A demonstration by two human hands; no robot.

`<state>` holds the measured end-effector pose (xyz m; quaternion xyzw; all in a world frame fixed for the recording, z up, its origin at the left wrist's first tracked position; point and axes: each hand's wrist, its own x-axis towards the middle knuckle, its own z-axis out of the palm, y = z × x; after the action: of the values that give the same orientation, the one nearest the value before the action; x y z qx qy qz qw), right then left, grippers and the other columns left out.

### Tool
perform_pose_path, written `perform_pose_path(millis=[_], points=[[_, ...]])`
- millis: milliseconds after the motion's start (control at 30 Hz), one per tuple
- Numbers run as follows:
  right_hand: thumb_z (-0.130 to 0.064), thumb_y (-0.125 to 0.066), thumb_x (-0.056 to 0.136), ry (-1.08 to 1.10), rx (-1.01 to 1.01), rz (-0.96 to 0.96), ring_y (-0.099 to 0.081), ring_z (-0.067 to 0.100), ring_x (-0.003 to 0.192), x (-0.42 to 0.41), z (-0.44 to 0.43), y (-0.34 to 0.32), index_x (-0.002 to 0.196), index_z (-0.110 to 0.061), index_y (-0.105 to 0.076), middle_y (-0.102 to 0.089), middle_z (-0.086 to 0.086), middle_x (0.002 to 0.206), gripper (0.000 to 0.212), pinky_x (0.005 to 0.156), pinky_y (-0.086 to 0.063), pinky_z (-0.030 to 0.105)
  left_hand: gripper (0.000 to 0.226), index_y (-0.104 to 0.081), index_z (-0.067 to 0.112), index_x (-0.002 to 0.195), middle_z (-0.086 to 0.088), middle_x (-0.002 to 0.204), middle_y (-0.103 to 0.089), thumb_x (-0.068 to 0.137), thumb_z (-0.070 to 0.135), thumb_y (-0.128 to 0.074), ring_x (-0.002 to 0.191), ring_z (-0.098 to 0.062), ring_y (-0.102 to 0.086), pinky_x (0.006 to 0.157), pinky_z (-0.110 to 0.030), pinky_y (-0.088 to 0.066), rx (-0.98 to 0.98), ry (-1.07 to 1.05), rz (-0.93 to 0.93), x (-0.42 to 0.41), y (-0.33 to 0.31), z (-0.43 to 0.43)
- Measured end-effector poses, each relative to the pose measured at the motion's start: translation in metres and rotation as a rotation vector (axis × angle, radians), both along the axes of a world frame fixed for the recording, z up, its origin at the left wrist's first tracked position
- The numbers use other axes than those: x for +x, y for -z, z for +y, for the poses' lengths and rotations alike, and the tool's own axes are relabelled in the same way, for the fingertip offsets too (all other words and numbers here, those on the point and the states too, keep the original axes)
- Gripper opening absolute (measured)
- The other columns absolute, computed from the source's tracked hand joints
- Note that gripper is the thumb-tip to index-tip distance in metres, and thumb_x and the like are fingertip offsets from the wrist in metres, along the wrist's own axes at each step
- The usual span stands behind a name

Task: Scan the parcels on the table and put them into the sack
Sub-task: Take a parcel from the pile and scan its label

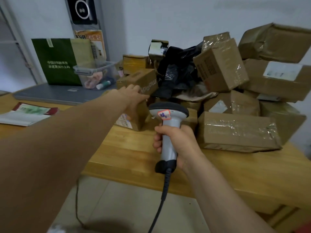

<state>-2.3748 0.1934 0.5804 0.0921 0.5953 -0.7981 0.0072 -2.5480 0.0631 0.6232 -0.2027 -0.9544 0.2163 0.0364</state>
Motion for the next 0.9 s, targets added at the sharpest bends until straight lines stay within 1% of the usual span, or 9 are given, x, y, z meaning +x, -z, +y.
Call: perform_pose_path(millis=[100,200,333,400,467,633,733,800,900], points=[[-0.003,-0.064,0.085,0.002,-0.002,-0.007,-0.057,0.018,0.045,0.021,-0.004,0.001,0.092,0.000,-0.058,-0.060,0.008,0.057,0.009,0.043,-0.047,0.026,0.110,-0.023,0.022,0.149,-0.014,0.147,-0.025,0.061,0.055,-0.081,0.137,-0.035,-0.022,0.112,-0.049,-0.026,0.164,-0.074,0.034,0.031,-0.020,-0.030],[-0.005,-0.065,0.085,-0.002,-0.014,-0.030,-0.058,0.018,0.046,0.045,-0.012,0.001,0.089,0.000,-0.060,-0.062,0.009,0.058,0.008,0.043,-0.048,0.025,0.107,-0.033,0.013,0.142,-0.015,0.136,-0.036,0.056,0.057,-0.081,0.129,-0.033,-0.031,0.110,-0.047,-0.030,0.369,-0.178,0.124,0.063,-0.037,-0.063],[-0.012,-0.068,0.086,-0.057,-0.037,-0.026,-0.060,0.017,0.048,0.077,-0.030,0.000,0.096,-0.004,-0.059,-0.065,0.009,0.061,0.015,0.043,-0.048,0.025,0.073,-0.052,0.008,0.120,-0.008,0.110,-0.057,0.061,0.037,-0.086,0.106,-0.025,-0.053,0.089,-0.036,-0.049,1.058,-0.398,0.041,0.106,-0.043,-0.103],[-0.017,-0.068,0.086,-0.091,-0.022,-0.003,-0.063,0.018,0.052,0.091,-0.039,-0.002,0.102,-0.008,-0.059,-0.068,0.009,0.065,0.020,0.045,-0.048,0.025,0.077,-0.055,0.006,0.113,-0.007,0.105,-0.062,0.052,0.038,-0.088,0.099,-0.022,-0.059,0.087,-0.036,-0.053,1.332,-0.477,-0.096,0.128,-0.037,-0.120],[-0.021,-0.069,0.087,-0.114,0.022,0.029,-0.064,0.018,0.054,0.105,-0.046,-0.005,0.100,-0.012,-0.059,-0.068,0.008,0.065,0.019,0.046,-0.049,0.025,0.085,-0.052,0.003,0.120,-0.011,0.110,-0.063,0.051,0.037,-0.089,0.095,-0.022,-0.062,0.084,-0.035,-0.056,1.495,-0.531,-0.191,0.147,-0.027,-0.132],[-0.024,-0.071,0.084,-0.146,0.158,0.076,-0.053,0.016,0.045,0.135,-0.056,-0.004,0.087,-0.011,-0.060,-0.059,0.007,0.059,0.017,0.045,-0.045,0.025,0.077,-0.049,-0.002,0.122,-0.013,0.107,-0.063,0.063,0.031,-0.086,0.090,-0.019,-0.062,0.069,-0.025,-0.053,1.610,-0.551,-0.213,0.183,-0.014,-0.146],[-0.020,-0.073,0.082,-0.160,0.246,0.100,-0.049,0.015,0.042,0.148,-0.058,0.001,0.082,-0.008,-0.061,-0.056,0.005,0.055,0.017,0.044,-0.043,0.024,0.065,-0.051,0.002,0.115,-0.009,0.098,-0.062,0.067,0.030,-0.084,0.086,-0.017,-0.061,0.076,-0.029,-0.054,1.580,-0.536,-0.161,0.194,-0.019,-0.150],[-0.017,-0.075,0.080,-0.141,0.326,0.118,-0.049,0.013,0.042,0.152,-0.059,0.003,0.085,-0.009,-0.060,-0.056,0.003,0.055,0.018,0.044,-0.044,0.025,0.068,-0.051,0.001,0.122,-0.004,0.089,-0.059,0.069,0.029,-0.083,0.083,-0.016,-0.060,0.080,-0.032,-0.052,1.553,-0.518,-0.125,0.199,-0.023,-0.150],[-0.014,-0.076,0.079,-0.099,0.426,0.136,-0.050,0.010,0.041,0.155,-0.061,0.003,0.091,-0.011,-0.059,-0.056,0.001,0.056,0.022,0.046,-0.046,0.024,0.073,-0.049,0.001,0.128,-0.006,0.096,-0.058,0.070,0.030,-0.083,0.089,-0.018,-0.059,0.079,-0.031,-0.050,1.504,-0.487,-0.078,0.205,-0.030,-0.150]])
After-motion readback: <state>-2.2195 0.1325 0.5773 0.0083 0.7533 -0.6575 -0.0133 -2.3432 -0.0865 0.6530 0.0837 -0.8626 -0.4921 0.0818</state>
